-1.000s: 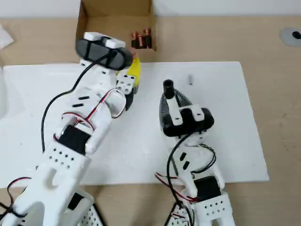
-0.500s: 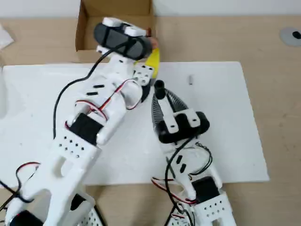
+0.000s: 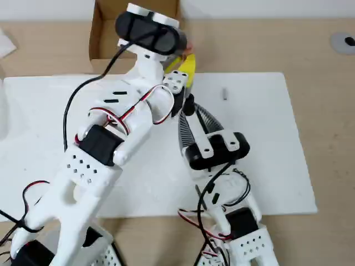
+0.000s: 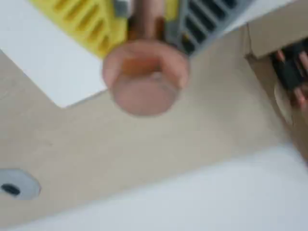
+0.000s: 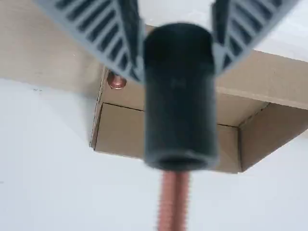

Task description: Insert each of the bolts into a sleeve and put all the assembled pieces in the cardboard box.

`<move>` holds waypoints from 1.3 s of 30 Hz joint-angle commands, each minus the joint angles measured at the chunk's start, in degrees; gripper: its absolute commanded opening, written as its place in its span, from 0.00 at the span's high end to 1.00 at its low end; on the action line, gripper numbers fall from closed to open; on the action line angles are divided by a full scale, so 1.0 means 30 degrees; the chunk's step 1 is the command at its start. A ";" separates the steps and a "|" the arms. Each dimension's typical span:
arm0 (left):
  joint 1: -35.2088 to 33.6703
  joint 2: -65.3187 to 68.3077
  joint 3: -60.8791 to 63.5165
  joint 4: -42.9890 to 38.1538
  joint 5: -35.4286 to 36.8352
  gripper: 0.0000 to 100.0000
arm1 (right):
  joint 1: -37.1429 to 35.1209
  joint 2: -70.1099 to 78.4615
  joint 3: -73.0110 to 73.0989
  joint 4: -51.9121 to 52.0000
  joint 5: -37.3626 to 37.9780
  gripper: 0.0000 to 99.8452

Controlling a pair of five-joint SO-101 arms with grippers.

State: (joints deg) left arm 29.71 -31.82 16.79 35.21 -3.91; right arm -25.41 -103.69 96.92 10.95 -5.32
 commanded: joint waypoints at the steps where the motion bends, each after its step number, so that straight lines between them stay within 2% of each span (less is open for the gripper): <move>1: 0.0117 -0.0249 -0.1348 0.0879 0.0645 1.00 | -0.0161 -0.2007 -0.0044 -0.0322 -0.0205 0.99; 16: 0.0000 -0.0249 -0.2520 0.1143 0.1465 1.00 | -0.0190 -0.1978 -0.0044 -0.0322 -0.0205 0.99; 27: 0.0205 -0.0454 -0.4132 0.4366 0.3077 1.00 | -0.0190 -0.1978 -0.0044 -0.0322 -0.0205 0.99; 39: 0.0586 -0.1363 -0.3546 0.3663 0.3341 1.00 | -0.0220 -0.1978 -0.0044 -0.0059 -0.0205 0.99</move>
State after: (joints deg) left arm 30.77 -33.49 8.35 47.87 6.11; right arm -25.32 -103.69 96.92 10.95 -5.32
